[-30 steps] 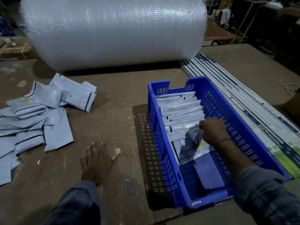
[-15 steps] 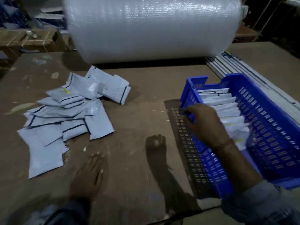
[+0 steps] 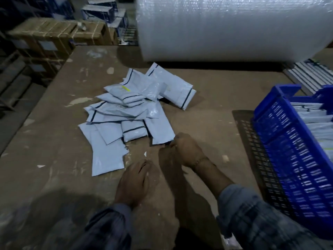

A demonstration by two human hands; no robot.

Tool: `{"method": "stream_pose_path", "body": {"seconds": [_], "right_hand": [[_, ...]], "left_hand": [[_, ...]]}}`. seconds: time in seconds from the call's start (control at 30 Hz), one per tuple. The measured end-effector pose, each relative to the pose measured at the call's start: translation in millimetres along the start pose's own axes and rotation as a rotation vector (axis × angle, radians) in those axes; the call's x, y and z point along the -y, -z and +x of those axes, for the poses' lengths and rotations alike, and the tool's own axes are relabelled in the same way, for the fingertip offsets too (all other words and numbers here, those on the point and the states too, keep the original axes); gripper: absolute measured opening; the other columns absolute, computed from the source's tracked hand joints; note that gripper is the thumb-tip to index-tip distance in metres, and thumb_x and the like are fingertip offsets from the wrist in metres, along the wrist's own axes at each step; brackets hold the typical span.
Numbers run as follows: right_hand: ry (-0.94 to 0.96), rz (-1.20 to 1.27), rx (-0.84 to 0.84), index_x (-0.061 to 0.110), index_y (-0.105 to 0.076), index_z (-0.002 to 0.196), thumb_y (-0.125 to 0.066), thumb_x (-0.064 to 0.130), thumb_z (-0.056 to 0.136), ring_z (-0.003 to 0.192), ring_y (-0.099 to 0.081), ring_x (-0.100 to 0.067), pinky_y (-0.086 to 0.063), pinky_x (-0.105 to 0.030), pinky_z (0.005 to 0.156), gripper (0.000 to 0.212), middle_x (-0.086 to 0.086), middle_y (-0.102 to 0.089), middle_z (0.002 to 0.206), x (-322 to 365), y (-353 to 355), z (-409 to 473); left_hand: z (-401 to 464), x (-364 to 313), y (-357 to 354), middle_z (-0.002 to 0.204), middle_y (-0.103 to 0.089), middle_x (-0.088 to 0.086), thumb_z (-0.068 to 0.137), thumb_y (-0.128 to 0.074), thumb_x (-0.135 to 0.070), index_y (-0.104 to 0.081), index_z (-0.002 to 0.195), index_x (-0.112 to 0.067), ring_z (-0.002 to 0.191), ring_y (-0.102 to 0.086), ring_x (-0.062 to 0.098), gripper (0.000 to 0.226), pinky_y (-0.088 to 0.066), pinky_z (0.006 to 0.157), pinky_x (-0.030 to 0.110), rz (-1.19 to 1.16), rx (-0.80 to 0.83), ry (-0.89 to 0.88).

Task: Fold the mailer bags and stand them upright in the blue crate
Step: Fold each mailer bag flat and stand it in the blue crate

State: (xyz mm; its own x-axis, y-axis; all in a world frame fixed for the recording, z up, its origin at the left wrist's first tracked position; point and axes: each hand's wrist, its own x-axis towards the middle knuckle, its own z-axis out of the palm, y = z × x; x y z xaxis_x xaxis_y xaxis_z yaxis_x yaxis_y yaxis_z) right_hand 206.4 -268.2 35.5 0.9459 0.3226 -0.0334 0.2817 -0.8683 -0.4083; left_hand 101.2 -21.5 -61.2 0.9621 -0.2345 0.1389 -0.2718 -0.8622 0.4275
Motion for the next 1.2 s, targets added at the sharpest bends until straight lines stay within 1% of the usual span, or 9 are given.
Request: {"method": "stream_pose_path", "body": {"seconds": [0.13, 0.2, 0.33, 0.43, 0.6, 0.77, 0.87, 1.0, 1.2], "right_hand": [[0.061, -0.252, 0.053, 0.016, -0.056, 0.145, -0.042, 0.024, 0.100, 0.139, -0.041, -0.038, -0.037, -0.049, 0.110, 0.047, -0.013, -0.040, 0.157, 16.1, -45.0, 20.1], [0.101, -0.285, 0.022, 0.019, -0.068, 0.128, -0.040, 0.033, 0.093, 0.134, -0.050, -0.035, -0.041, -0.050, 0.105, 0.047, -0.007, -0.045, 0.156, 15.1, -59.2, 21.5], [0.176, -0.386, -0.102, 0.013, -0.077, 0.093, -0.066, 0.014, 0.073, 0.104, -0.068, -0.031, -0.056, -0.043, 0.086, 0.023, -0.008, -0.068, 0.131, 16.3, -49.2, 14.1], [0.147, -0.097, -0.311, 0.006, -0.073, 0.101, -0.051, 0.017, 0.080, 0.103, -0.065, -0.035, -0.053, -0.047, 0.093, 0.032, -0.013, -0.069, 0.125, 22.2, -23.2, -2.7], [-0.236, 0.552, -0.672, 0.020, -0.075, 0.102, -0.086, 0.013, 0.079, 0.102, -0.069, -0.010, -0.053, -0.029, 0.092, 0.027, 0.006, -0.075, 0.104, 38.3, 29.7, -59.2], [-0.634, 1.123, -0.601, 0.008, -0.076, 0.104, -0.080, 0.002, 0.085, 0.102, -0.074, -0.028, -0.061, -0.045, 0.086, 0.020, -0.008, -0.078, 0.110, -11.7, 42.7, -82.5], [-0.846, 1.182, -0.451, 0.010, -0.074, 0.101, -0.076, -0.002, 0.087, 0.079, -0.068, -0.024, -0.058, -0.031, 0.062, 0.019, -0.017, -0.073, 0.106, -42.8, 29.3, -95.6], [-0.892, 0.931, -0.421, 0.008, -0.075, 0.095, -0.077, -0.004, 0.086, 0.086, -0.067, -0.023, -0.055, -0.024, 0.065, 0.015, -0.019, -0.074, 0.111, -69.6, -5.0, -109.7], [-0.625, -0.137, -0.533, 0.015, -0.072, 0.106, -0.070, 0.027, 0.089, 0.108, -0.059, -0.035, -0.050, -0.044, 0.091, 0.021, -0.014, -0.066, 0.113, -51.2, -19.9, -123.8]], "left_hand": [[2.7, -3.8, 5.3, 0.146, -0.057, 0.007, 0.100, -0.054, -0.020, -0.062, 0.143, -0.014, 0.135, -0.053, 0.029, 0.044, -0.044, 0.113, 0.046, 0.007, -0.039, 0.000], [2.0, -4.5, 5.6, 0.147, -0.057, 0.006, 0.099, -0.056, -0.021, -0.062, 0.143, -0.015, 0.135, -0.053, 0.029, 0.045, -0.044, 0.113, 0.046, 0.004, -0.048, 0.000], [1.5, -9.4, 8.6, 0.147, -0.056, 0.003, 0.099, -0.054, -0.023, -0.060, 0.144, -0.019, 0.135, -0.052, 0.026, 0.045, -0.045, 0.113, 0.044, 0.024, -0.050, 0.019], [1.7, -11.5, 11.5, 0.147, -0.055, 0.003, 0.099, -0.055, -0.023, -0.060, 0.144, -0.020, 0.135, -0.051, 0.025, 0.045, -0.043, 0.113, 0.042, 0.022, -0.064, 0.028], [1.7, -10.7, 10.3, 0.146, -0.056, 0.004, 0.099, -0.055, -0.023, -0.060, 0.142, -0.019, 0.132, -0.052, 0.027, 0.044, -0.047, 0.111, 0.046, 0.031, -0.046, 0.025], [1.8, -10.8, 10.6, 0.145, -0.056, 0.004, 0.099, -0.053, -0.025, -0.060, 0.144, -0.019, 0.130, -0.053, 0.027, 0.045, -0.049, 0.108, 0.046, 0.025, -0.030, 0.036], [1.8, -9.5, 8.8, 0.143, -0.058, 0.004, 0.102, -0.046, -0.025, -0.060, 0.142, -0.017, 0.128, -0.055, 0.027, 0.043, -0.048, 0.108, 0.047, 0.016, -0.024, 0.053], [-1.3, -9.0, 5.6, 0.146, -0.059, 0.003, 0.109, -0.034, -0.037, -0.054, 0.147, -0.019, 0.132, -0.056, 0.027, 0.046, -0.045, 0.114, 0.048, -0.115, -0.015, 0.173], [25.9, -66.1, 14.0, 0.158, -0.045, 0.006, 0.110, -0.030, -0.045, -0.043, 0.150, -0.022, 0.144, -0.045, 0.029, 0.048, -0.039, 0.119, 0.049, 0.002, -0.110, 0.129]]}}
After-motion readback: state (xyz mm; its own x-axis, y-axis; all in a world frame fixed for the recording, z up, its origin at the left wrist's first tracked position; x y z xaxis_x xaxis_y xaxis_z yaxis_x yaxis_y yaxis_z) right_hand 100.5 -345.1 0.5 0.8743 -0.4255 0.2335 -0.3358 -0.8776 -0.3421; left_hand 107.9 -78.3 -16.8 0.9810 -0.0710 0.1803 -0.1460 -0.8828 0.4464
